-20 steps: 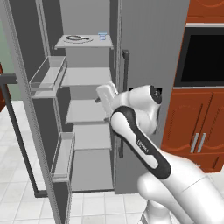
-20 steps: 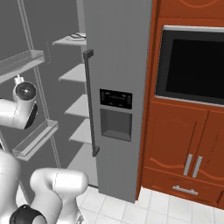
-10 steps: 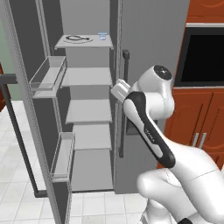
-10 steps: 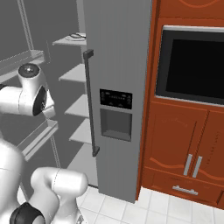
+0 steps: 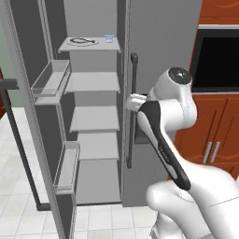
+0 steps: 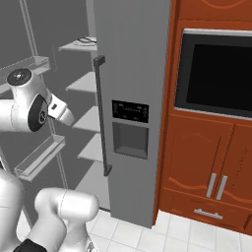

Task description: Retrieve the fish from the fridge and place it on the saucepan with marinade on the stove.

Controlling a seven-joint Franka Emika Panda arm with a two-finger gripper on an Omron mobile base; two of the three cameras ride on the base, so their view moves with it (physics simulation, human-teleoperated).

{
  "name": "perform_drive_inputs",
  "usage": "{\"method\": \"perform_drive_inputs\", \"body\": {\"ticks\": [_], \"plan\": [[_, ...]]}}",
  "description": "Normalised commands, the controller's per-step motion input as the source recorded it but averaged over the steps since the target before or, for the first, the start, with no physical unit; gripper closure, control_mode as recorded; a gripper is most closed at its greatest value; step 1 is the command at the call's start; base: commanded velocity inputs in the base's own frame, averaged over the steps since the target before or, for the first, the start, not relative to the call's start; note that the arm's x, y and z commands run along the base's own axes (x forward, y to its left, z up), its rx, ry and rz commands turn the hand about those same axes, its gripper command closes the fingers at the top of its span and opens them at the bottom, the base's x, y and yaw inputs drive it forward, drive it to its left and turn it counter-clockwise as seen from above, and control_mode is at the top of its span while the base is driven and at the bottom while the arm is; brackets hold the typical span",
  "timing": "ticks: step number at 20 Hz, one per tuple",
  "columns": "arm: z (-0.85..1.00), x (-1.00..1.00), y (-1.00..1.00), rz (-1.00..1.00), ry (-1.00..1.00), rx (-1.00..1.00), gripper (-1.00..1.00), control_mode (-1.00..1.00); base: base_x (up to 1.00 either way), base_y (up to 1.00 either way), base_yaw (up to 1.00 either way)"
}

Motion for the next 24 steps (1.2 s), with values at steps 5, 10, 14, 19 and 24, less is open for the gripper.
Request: {"method": "perform_drive_inputs", "body": {"ticks": [5,10,14,19,24], "plan": [[-0.22,-0.31,-0.07,0.50,-0.42,-0.36,-1.00,-1.00,0.00,0.00,0.00],[-0.15,-0.49,0.00,0.47,-0.50,-0.20,-1.00,-1.00,0.00,0.00,0.00],[0.00,-0.51,0.00,0.31,-0.46,-0.03,-1.00,-1.00,0.00,0.00,0.00],[0.04,-0.18,0.04,0.12,-0.12,0.00,-1.00,-1.00,0.00,0.00,0.00],[0.14,-0.17,0.01,-0.04,-0.06,0.00,-1.00,-1.00,0.00,0.00,0.00]]}}
